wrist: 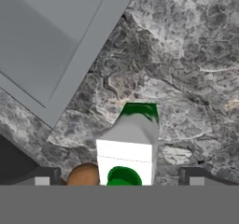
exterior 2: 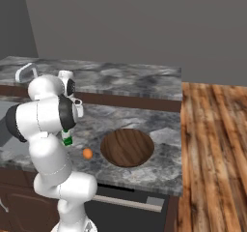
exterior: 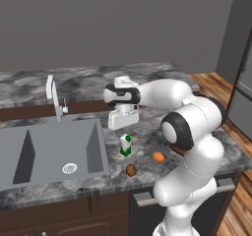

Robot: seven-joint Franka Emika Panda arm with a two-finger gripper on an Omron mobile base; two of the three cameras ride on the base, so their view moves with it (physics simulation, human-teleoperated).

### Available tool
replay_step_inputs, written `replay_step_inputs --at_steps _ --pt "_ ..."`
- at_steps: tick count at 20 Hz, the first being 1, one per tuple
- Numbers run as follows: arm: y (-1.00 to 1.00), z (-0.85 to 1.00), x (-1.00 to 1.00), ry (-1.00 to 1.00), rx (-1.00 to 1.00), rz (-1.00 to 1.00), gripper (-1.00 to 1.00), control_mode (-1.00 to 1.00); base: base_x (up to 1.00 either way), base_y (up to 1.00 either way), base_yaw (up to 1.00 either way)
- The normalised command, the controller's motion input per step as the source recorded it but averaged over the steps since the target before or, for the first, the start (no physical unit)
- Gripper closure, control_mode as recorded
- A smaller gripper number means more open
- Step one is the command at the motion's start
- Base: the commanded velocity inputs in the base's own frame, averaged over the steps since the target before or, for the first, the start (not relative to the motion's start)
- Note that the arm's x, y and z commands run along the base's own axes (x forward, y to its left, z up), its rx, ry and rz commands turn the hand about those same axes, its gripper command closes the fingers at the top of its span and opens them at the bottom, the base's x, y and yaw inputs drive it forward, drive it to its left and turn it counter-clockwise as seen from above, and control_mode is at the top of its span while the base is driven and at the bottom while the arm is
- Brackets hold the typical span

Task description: Gather the eggs and milk located in the vicinity of the sink area and place them right next to the bowl.

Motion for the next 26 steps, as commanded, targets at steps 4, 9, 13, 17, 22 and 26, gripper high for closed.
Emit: replay_step_inputs --at_steps 4,9,13,17,22,26 --pt "0.0 -0.2 -0.17 0.0 0.0 0.0 -1.0 -1.0 0.0 0.0 0.0" --pt "0.0 -0.05 -0.18 -0.01 0.0 0.01 -1.0 -1.0 0.0 0.0 0.0" --pt "0.0 -0.07 -0.05 -0.01 0.0 0.03 -1.0 -1.0 0.0 0.0 0.0" --pt "-0.03 0.0 0.1 0.0 0.0 0.03 -1.0 -1.0 0.0 0.0 0.0" --pt "-0.07 -0.04 0.0 0.0 0.0 0.04 -1.0 -1.0 0.0 0.0 0.0" --pt "-0.01 -0.31 0.02 0.0 0.0 0.04 -1.0 -1.0 0.0 0.0 0.0"
